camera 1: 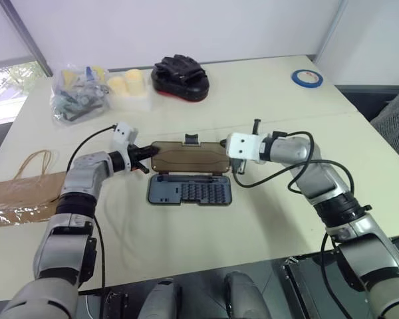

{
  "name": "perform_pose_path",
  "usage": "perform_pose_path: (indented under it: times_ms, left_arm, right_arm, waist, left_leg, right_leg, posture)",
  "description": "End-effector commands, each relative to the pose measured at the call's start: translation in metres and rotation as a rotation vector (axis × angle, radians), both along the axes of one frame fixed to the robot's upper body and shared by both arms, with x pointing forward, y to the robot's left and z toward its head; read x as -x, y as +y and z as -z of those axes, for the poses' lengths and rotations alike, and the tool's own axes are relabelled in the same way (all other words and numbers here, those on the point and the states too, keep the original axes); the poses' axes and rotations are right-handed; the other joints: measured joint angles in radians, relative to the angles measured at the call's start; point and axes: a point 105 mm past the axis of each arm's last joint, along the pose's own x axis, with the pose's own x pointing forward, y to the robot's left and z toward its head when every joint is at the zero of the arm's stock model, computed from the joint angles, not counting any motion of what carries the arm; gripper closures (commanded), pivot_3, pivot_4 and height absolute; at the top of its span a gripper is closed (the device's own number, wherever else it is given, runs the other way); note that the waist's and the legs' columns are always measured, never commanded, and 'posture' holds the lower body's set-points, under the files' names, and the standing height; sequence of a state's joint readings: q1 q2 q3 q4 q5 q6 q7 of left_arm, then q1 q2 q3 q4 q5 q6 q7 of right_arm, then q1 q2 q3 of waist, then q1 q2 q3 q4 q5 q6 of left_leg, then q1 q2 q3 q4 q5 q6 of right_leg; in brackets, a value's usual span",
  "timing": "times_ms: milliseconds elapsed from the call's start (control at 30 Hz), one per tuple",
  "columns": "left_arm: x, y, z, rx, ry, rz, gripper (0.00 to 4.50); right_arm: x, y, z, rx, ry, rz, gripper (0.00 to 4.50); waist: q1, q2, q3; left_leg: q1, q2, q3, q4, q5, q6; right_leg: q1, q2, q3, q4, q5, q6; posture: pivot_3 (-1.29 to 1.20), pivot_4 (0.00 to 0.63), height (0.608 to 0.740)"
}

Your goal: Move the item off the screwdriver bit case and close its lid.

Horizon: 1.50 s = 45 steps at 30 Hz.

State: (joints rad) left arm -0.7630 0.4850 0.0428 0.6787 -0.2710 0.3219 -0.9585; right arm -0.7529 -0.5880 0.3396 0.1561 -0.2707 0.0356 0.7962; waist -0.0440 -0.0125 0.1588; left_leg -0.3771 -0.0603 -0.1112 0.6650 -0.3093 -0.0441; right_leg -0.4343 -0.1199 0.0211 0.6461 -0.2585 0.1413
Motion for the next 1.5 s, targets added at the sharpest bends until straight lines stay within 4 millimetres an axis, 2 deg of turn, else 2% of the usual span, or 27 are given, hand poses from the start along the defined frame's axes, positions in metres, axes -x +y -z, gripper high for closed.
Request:
perform_pose_path:
  times_ms: [33, 200, 367, 467, 667, 700, 900, 1100, 1233, 1367, 1500]
  left_arm:
    - [0.005, -0.010, -0.013, 0.020, -0.046, 0.064, 4.50]
    - [0.007, -0.011, -0.014, 0.031, -0.044, 0.079, 4.50]
    - [0.007, -0.011, -0.014, 0.032, -0.045, 0.080, 4.50]
    - [0.007, -0.012, -0.014, 0.031, -0.045, 0.082, 4.50]
    - [0.007, -0.015, -0.017, 0.047, -0.056, 0.100, 4.50]
    - [0.007, -0.015, -0.018, 0.049, -0.057, 0.102, 4.50]
    - [0.012, -0.019, -0.023, 0.054, -0.070, 0.148, 4.50]
    - [0.030, -0.023, -0.022, 0.017, -0.063, 0.251, 4.50]
    - [0.048, -0.024, -0.026, -0.006, -0.039, 0.352, 4.50]
    - [0.078, -0.026, -0.026, -0.040, 0.015, 0.490, 4.50]
    - [0.100, -0.028, -0.014, -0.096, 0.078, 0.575, 4.50]
  right_arm:
    - [0.007, 0.006, -0.023, -0.028, -0.074, -0.034, 4.49]
    - [0.013, 0.002, -0.028, -0.047, -0.015, -0.032, 4.49]
    - [0.012, -0.003, -0.036, -0.099, -0.003, 0.018, 4.49]
    - [0.011, -0.006, -0.037, -0.112, 0.008, 0.037, 3.55]
    - [0.013, -0.008, -0.035, -0.111, 0.017, 0.049, 0.39]
    - [0.014, -0.008, -0.036, -0.111, 0.017, 0.049, 0.02]
    - [0.025, -0.015, -0.049, -0.171, 0.095, 0.052, 0.02]
    - [0.075, -0.046, -0.055, -0.120, 0.286, 0.025, 0.02]
    - [0.095, -0.067, -0.057, -0.095, 0.341, 0.078, 0.02]
    - [0.095, -0.076, -0.062, -0.168, 0.327, 0.143, 0.02]
    - [0.087, -0.071, -0.066, -0.281, 0.304, 0.174, 0.02]
  waist:
    - [0.000, 0.000, 0.000]
    - [0.000, 0.000, 0.000]
    - [0.000, 0.000, 0.000]
    - [0.000, 0.000, 0.000]
    - [0.001, 0.000, 0.000]
    - [0.001, 0.000, 0.000]
    - [0.002, 0.000, 0.000]
    - [0.009, 0.000, 0.000]
    - [0.010, 0.000, 0.000]
    - [0.005, 0.000, 0.000]
    - [0.007, 0.000, 0.000]
  left_leg:
    - [0.000, 0.000, 0.000, 0.000, 0.000, 0.000]
    - [0.000, 0.000, 0.000, 0.000, 0.000, 0.000]
    - [0.000, 0.000, 0.000, 0.000, 0.000, 0.000]
    - [0.000, 0.000, 0.000, 0.000, 0.000, 0.000]
    - [0.000, 0.000, 0.000, 0.000, 0.000, 0.000]
    - [0.000, 0.000, 0.000, 0.000, 0.000, 0.000]
    - [0.000, 0.000, 0.000, 0.000, 0.000, 0.000]
    - [-0.003, 0.000, -0.003, 0.001, 0.000, 0.000]
    - [-0.004, 0.000, -0.002, 0.001, 0.000, 0.001]
    - [-0.002, 0.001, -0.002, 0.002, -0.001, 0.001]
    - [-0.002, 0.001, -0.001, 0.001, -0.001, 0.001]
  right_leg:
    - [0.000, 0.000, 0.000, 0.000, 0.000, 0.000]
    - [0.000, 0.000, 0.000, 0.000, 0.000, 0.000]
    - [0.000, 0.000, 0.000, 0.000, 0.000, 0.000]
    - [0.000, 0.000, 0.000, 0.000, 0.000, 0.000]
    - [0.000, 0.000, 0.000, 0.000, 0.000, 0.000]
    - [0.000, 0.000, 0.000, 0.000, 0.000, 0.000]
    - [0.000, 0.000, 0.000, 0.000, 0.000, 0.000]
    - [0.000, 0.000, -0.002, 0.000, 0.000, 0.000]
    - [0.000, 0.000, -0.002, -0.001, 0.000, 0.000]
    - [0.000, 0.000, -0.002, -0.001, 0.000, 0.000]
    - [0.000, 0.000, -0.001, 0.000, 0.000, 0.000]
  posture:
    - [0.00, 0.150, 0.740]
    - [0.00, 0.150, 0.740]
    - [0.00, 0.150, 0.740]
    - [0.00, 0.150, 0.740]
    - [0.00, 0.150, 0.740]
    - [0.00, 0.150, 0.740]
    - [0.00, 0.150, 0.740]
    - [0.00, 0.150, 0.740]
    - [0.00, 0.150, 0.740]
    - [0.00, 0.150, 0.740]
    - [0.00, 0.150, 0.740]
